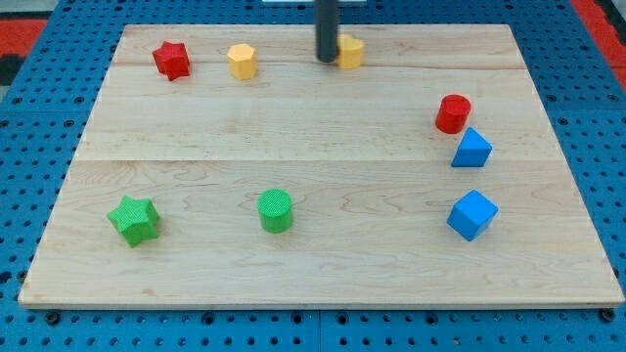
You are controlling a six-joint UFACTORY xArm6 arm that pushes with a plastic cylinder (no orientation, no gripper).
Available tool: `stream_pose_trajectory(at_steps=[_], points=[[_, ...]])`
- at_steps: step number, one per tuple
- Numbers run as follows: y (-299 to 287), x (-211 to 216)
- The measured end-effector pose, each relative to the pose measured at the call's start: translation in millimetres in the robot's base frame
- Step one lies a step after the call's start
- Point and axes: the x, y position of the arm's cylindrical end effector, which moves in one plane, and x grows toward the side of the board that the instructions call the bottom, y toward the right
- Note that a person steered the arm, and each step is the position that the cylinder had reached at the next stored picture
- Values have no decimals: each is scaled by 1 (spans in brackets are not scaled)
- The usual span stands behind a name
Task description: Slide the yellow heart above the red circle
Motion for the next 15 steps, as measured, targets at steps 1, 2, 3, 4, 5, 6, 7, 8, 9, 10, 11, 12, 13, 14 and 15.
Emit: stream_pose_trajectory(at_steps=[1, 2, 3, 4, 5, 6, 7, 8, 9, 10, 11, 12, 13, 14, 15], points=[[-19, -15], [12, -26], [89, -10], [73, -28], [111, -30], [168, -21], [149, 9], [161, -9], [147, -32], [105, -15], [108, 10], [115, 26], [109, 26], [4, 24], [-101, 60]])
